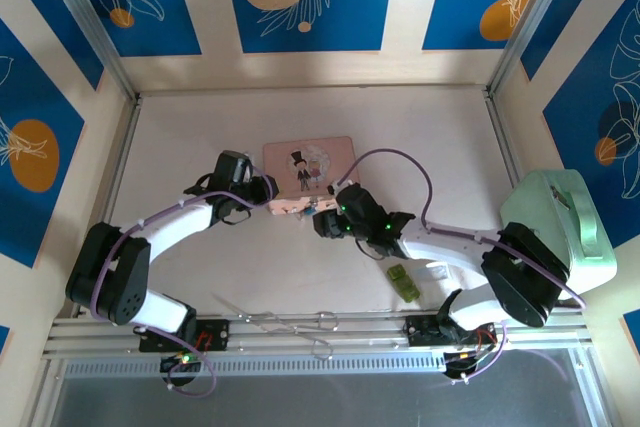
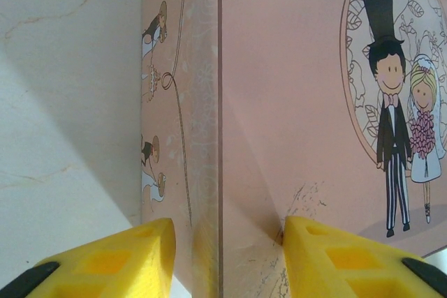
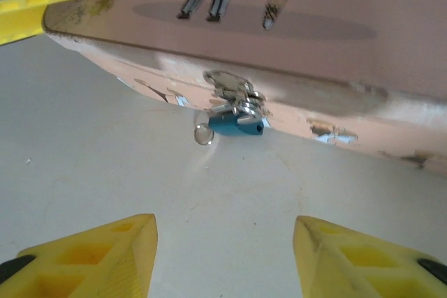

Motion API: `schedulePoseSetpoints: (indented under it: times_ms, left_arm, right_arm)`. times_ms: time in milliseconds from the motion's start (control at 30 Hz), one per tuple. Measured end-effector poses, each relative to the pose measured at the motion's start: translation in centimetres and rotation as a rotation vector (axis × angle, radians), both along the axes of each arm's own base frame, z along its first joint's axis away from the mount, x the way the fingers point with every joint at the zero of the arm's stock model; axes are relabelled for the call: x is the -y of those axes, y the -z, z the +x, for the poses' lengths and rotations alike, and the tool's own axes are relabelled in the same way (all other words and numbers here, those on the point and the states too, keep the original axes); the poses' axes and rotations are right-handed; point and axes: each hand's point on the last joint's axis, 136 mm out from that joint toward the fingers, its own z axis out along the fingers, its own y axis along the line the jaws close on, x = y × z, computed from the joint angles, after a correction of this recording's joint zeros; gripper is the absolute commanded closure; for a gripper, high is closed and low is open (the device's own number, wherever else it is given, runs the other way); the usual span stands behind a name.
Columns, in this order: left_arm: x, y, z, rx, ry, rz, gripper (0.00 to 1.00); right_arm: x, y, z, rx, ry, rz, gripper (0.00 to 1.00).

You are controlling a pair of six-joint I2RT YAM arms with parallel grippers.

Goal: Unlock the padlock with the key

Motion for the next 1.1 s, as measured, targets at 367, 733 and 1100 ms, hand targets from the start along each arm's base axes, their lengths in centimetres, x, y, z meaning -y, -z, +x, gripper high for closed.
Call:
schedulePoseSetpoints:
  times_ms: [367,733,1100]
  left_arm:
    - [-0.3,-1.1,-1.5,-0.035,0.02,0.004,0.49]
    - [-0.2,-1.7,-1.6,-0.027,0.023,-0.005,0.51]
    - [-0.3,-1.6,-1.7,-0.027,0.023,-0.004,0.52]
  right_arm:
    - [-0.7,3.4,-0.9,-0.077,0.133,0.092,0.48]
    - [-2.5,4.0,1.6,-0.125,0.192,0.167,0.44]
    - [-2.5,5.5,2.5,-0.147,0.24,0.205,0.44]
